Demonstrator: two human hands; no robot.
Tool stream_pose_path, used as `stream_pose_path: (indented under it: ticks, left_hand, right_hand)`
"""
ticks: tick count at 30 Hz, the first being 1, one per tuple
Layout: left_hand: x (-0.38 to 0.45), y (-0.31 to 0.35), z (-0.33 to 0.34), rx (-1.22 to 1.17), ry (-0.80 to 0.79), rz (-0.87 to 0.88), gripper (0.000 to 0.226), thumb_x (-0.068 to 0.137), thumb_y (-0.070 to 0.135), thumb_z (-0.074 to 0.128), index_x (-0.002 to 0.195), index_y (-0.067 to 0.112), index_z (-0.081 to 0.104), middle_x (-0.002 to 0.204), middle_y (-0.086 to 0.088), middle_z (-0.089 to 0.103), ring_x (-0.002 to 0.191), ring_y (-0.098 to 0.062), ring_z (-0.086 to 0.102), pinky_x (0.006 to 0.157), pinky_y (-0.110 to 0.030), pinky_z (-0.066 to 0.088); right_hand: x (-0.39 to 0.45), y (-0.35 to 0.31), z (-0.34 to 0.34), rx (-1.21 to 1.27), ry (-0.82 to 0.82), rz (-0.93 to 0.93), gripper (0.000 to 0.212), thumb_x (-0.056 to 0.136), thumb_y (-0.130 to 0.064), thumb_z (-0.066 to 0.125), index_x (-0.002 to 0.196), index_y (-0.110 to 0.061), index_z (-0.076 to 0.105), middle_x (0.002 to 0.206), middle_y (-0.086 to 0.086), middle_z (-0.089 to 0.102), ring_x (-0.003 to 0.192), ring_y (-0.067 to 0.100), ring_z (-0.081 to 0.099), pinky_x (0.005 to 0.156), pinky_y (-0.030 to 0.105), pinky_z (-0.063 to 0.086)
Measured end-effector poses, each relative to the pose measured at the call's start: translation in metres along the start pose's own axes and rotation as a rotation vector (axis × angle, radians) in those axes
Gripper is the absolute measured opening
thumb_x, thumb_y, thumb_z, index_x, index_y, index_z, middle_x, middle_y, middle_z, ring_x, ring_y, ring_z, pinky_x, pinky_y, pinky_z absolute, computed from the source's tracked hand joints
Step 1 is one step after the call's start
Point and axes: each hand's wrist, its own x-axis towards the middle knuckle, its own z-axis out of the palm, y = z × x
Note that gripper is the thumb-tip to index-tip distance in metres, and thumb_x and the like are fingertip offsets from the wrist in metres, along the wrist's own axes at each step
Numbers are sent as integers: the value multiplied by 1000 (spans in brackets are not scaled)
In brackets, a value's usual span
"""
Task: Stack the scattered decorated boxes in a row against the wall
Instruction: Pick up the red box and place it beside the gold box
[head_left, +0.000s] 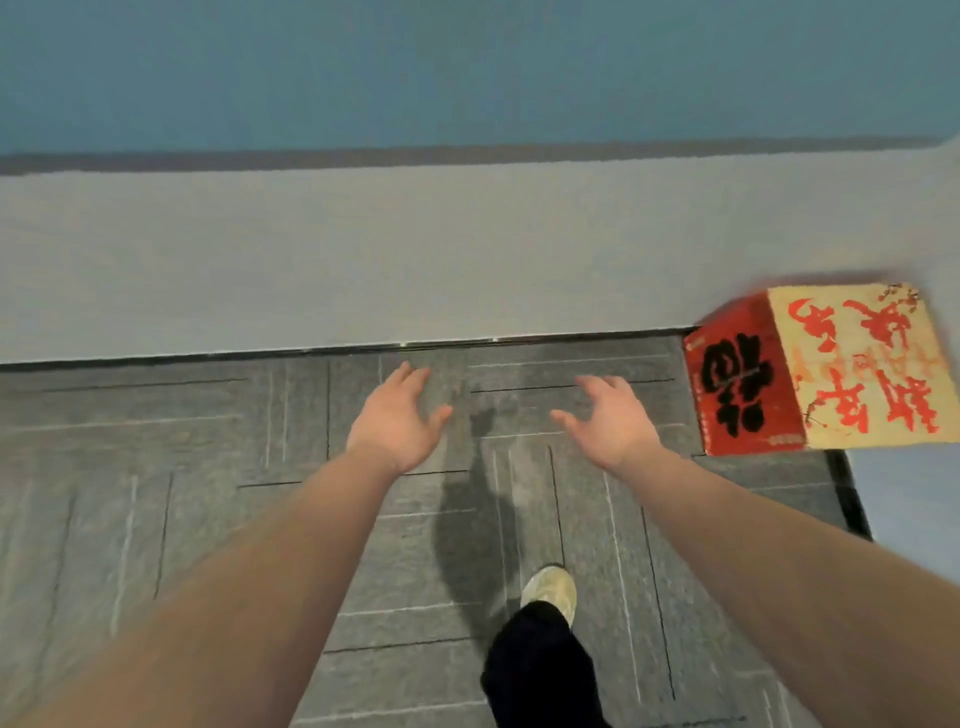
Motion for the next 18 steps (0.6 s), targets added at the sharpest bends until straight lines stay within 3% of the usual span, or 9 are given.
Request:
stream_pose_path:
  ticks: [4,13,18]
  left_hand:
    - [-82,-113,-29,-115,129,-86,65,92,38,57,146,12,33,156,-10,24,144,-20,21,117,-28,16]
    - [-359,-400,-75,-286,344,-507,70,92,43,53,150,19,23,158,-2,18,145,-18,16,118,-31,14]
    - [-517,-523,-83,-347,460,-732,69,93,43,52,151,23,20,158,0,15,145,-19,14,116,-31,12]
  right_hand:
    - [-46,-98,72,-115,-15,-161,59,92,-40,59,142,-13,41,147,14,34,136,27,35,109,34,30]
    - [-236,-315,285,-329,-143,-539,62,91,-41,60,143,-13,40,146,11,37,136,26,35,110,34,30]
    - [-357,-411,404,-412,-233,-763,63,90,-43,61,142,-12,42,145,13,40,135,28,36,110,35,31]
